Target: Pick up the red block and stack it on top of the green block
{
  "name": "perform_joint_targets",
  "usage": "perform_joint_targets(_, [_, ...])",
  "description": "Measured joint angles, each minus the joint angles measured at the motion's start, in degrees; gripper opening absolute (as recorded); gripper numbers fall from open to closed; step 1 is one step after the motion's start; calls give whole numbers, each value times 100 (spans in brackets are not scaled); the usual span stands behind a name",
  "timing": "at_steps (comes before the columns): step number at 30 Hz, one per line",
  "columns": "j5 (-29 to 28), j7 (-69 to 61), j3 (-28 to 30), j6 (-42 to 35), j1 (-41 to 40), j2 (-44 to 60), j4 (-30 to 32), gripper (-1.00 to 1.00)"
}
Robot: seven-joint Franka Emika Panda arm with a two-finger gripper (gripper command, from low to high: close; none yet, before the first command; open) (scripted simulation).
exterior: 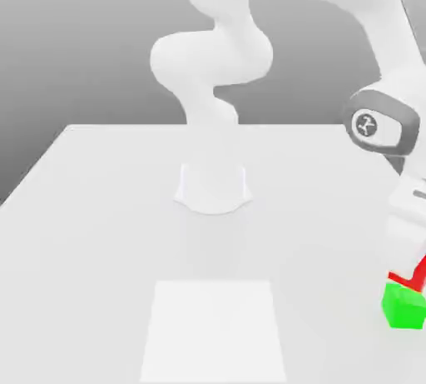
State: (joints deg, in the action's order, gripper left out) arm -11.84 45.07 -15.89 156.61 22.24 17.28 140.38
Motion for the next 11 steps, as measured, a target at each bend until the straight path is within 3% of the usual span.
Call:
perform_joint_targets(6, [-39,26,23,44,21,52,-5,100])
perform_joint_targets(11, [550,-400,-244,-650,-139,-739,44,100])
